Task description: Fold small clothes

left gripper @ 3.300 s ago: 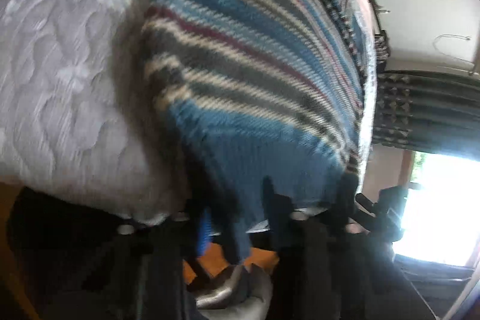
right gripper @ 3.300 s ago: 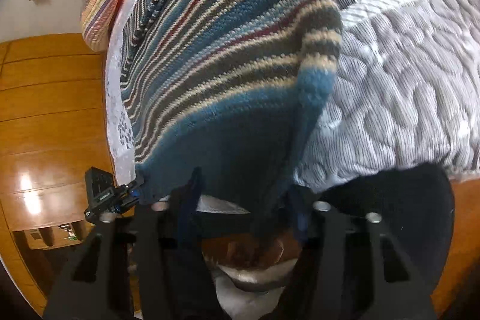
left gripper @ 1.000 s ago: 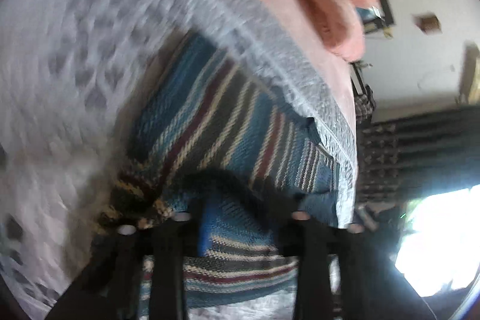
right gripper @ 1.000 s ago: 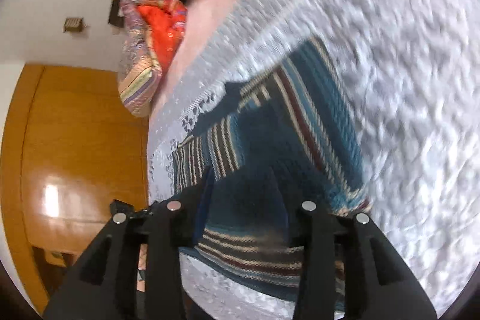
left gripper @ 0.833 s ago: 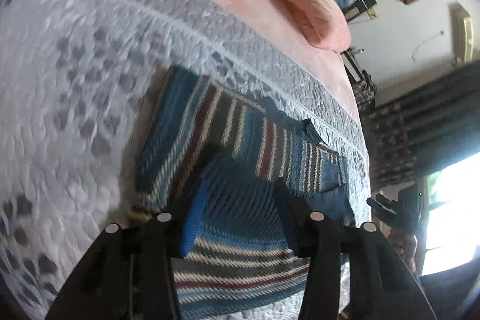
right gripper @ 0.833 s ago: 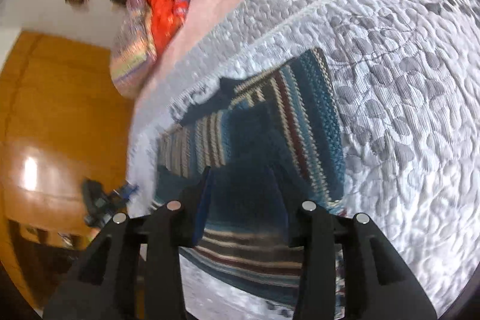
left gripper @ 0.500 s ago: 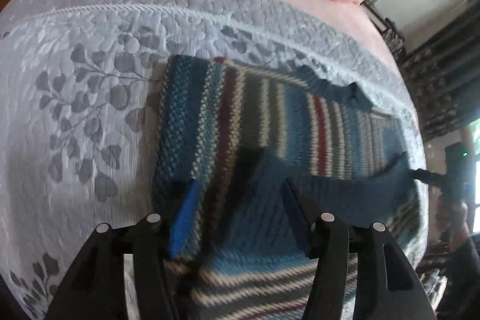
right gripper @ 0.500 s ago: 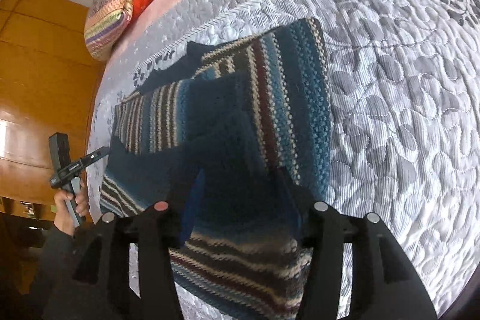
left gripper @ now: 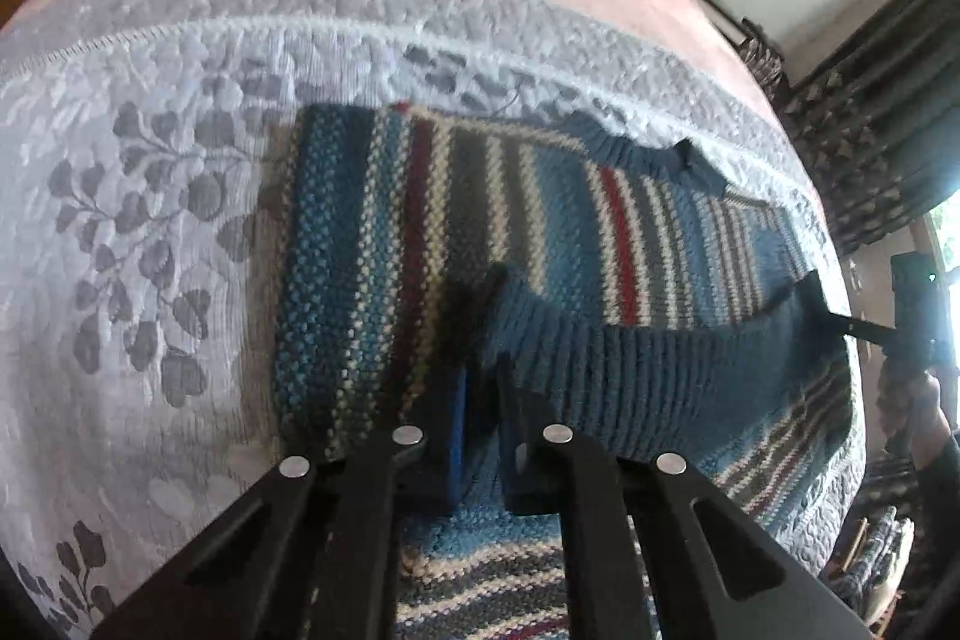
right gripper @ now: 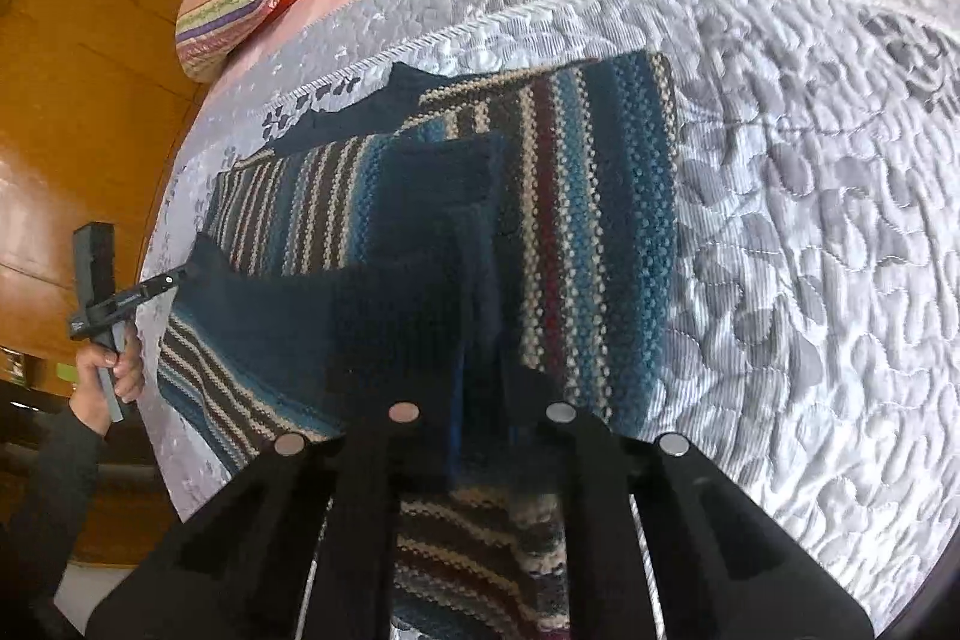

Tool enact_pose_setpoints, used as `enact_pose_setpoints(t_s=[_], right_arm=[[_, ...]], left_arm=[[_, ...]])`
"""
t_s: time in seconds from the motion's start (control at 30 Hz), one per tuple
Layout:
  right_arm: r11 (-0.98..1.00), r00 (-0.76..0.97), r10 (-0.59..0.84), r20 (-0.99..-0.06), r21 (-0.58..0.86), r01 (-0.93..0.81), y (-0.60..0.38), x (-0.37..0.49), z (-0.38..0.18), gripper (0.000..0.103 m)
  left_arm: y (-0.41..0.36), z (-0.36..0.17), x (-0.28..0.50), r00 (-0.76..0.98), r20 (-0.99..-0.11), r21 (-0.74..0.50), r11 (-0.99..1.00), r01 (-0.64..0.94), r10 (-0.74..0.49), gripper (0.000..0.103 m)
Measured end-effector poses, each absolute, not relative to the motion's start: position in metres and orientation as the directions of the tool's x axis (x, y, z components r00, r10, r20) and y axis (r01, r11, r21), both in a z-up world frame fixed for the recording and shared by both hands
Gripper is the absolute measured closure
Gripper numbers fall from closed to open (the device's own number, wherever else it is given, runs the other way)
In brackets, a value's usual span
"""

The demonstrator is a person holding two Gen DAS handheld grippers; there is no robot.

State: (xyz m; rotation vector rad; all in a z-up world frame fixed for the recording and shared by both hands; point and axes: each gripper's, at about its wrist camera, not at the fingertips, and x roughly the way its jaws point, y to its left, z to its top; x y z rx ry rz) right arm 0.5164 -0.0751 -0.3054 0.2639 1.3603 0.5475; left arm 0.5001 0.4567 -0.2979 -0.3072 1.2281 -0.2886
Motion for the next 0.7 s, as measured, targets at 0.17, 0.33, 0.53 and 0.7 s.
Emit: enact_pose_setpoints(t_s=[0.17, 0.33, 0.53, 0.7], right_arm=[[0.847, 0.191, 0.519, -0.833, 0.472, -0.243, -0.081, 0.504, -0.278, 0.095], [0.85, 0.282, 0.519, -0.807, 0.454, -0.267, -0.088, 0.501, -0.24, 0.096], [0.872, 0.386, 0.487, -0.784, 0.407, -0.273, -0.089, 0.524, -0.205, 0.096], [0.893, 0.413, 0.446, -0.794, 0.363, -0.268, -0.082, 0.552, -0.198, 0.096]], left_arm=[[0.463, -0.263, 0.487, 0.405, -0.818, -0.422, 0.905, 0.059, -0.407, 0.095], [0.463, -0.216, 0.484, 0.482, -0.769, -0.423, 0.9, 0.109, -0.42, 0.096], [0.467, -0.179, 0.514, 0.532, -0.747, -0.394, 0.91, 0.128, -0.399, 0.096], [0.462, -0.174, 0.549, 0.534, -0.763, -0.357, 0.926, 0.122, -0.365, 0.096]])
